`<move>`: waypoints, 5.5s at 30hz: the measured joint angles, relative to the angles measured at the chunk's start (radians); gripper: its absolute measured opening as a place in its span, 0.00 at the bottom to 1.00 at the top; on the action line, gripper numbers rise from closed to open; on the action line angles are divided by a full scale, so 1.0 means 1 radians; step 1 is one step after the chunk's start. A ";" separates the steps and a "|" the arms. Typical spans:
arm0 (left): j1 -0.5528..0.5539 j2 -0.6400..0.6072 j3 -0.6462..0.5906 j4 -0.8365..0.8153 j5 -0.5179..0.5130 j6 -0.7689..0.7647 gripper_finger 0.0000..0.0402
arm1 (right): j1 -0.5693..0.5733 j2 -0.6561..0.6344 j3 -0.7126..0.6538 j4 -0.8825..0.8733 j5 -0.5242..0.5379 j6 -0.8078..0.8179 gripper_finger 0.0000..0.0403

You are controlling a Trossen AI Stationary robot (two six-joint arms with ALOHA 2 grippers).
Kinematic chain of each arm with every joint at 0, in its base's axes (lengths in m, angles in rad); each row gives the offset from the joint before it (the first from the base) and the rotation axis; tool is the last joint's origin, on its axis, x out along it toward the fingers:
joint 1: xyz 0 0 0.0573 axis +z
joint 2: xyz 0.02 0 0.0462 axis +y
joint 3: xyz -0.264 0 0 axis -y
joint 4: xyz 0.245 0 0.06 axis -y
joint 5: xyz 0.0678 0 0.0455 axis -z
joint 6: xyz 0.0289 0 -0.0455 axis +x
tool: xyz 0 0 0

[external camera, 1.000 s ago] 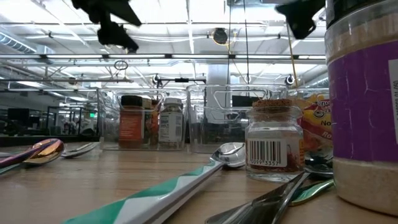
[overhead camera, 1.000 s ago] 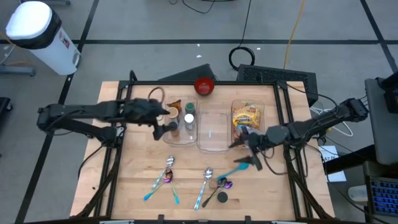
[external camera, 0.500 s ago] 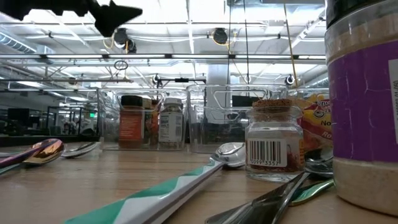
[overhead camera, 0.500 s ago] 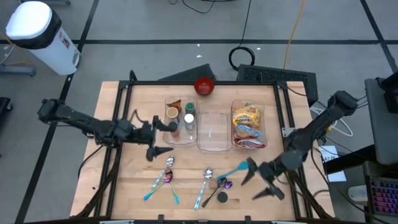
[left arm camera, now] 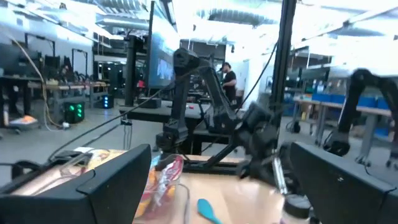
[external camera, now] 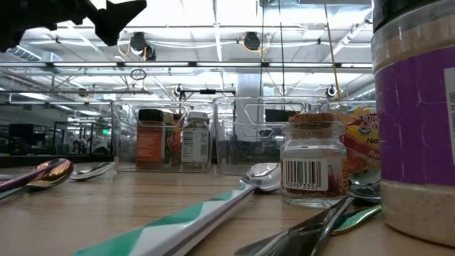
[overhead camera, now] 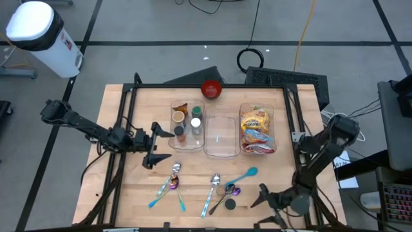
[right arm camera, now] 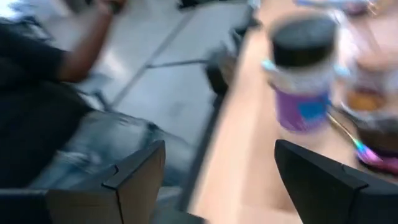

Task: Pick & Place Food Item
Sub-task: Put the purple seasoning bottle into the left transparent bin

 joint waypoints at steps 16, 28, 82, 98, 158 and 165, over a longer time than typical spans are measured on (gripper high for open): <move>-0.004 0.138 0.009 0.045 -0.038 -0.093 0.97 | -0.148 0.279 0.045 0.179 0.075 -0.170 0.73; -0.003 0.200 0.009 0.170 -0.072 -0.106 0.97 | -0.224 0.286 0.095 0.179 -0.006 -0.277 0.73; 0.161 0.368 0.065 0.152 -0.238 -0.571 0.97 | -0.761 -0.125 0.164 -0.235 -0.512 -0.508 0.38; 0.185 0.691 1.190 -1.398 0.105 -0.310 0.97 | -0.855 -0.103 0.163 -0.363 -0.535 -0.633 0.37; 0.060 0.639 1.328 -1.664 -0.216 -0.228 0.51 | -0.891 -0.226 0.166 -0.392 -0.589 -0.562 0.74; 0.059 0.631 1.267 -1.758 -0.306 -0.383 0.51 | -0.863 -0.396 0.164 -0.491 -0.587 -0.527 0.78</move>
